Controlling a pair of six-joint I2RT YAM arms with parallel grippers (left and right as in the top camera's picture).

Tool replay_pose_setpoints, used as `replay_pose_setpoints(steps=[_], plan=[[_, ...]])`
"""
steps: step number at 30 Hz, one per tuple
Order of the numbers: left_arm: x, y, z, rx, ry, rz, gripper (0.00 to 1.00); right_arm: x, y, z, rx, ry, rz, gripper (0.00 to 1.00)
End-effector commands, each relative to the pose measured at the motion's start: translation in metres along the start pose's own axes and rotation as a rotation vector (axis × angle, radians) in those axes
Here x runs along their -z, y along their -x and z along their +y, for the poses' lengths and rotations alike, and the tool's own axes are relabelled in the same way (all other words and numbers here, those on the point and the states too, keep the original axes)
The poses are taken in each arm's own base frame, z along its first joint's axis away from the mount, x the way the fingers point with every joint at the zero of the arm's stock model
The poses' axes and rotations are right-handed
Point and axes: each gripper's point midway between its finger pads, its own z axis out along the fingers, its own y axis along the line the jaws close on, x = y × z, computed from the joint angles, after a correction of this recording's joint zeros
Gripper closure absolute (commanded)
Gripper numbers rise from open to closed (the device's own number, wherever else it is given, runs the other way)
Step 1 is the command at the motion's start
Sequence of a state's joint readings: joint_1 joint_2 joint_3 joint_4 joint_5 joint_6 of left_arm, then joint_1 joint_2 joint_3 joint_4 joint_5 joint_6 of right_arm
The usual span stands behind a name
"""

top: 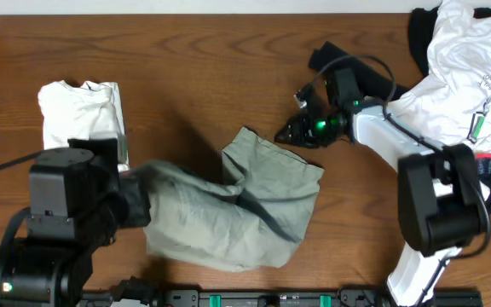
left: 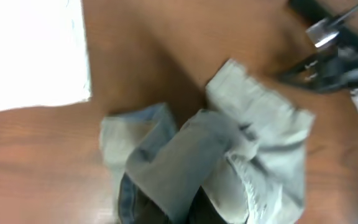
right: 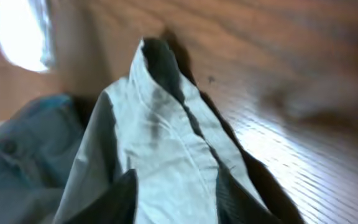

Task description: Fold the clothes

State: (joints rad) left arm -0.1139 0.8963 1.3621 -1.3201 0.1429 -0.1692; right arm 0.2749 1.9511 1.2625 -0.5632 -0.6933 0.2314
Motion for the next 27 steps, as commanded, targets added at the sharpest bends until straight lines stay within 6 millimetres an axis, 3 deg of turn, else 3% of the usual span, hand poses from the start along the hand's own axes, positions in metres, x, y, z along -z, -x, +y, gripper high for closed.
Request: replay_pose_setpoints(steps=[1,6,14,18,27], plan=[[-0.004,-0.007,0.012,0.036,0.074,0.059,0.94,0.025,0.03,0.012,0.336,-0.269,-0.06,0.52],[-0.012,-0.013,0.014,0.039,0.093,0.127,0.94,0.017,0.036,0.051,0.432,-0.304,-0.074,0.5],[-0.022,-0.013,0.015,0.042,0.103,0.167,0.94,-0.01,0.034,0.07,0.469,-0.369,-0.106,0.45],[-0.023,-0.012,0.015,0.042,0.104,0.171,0.94,-0.019,0.04,0.062,0.426,-0.439,-0.141,0.46],[-0.023,-0.01,0.015,0.041,0.101,0.16,0.94,-0.059,0.038,0.05,0.307,-0.422,-0.138,0.48]])
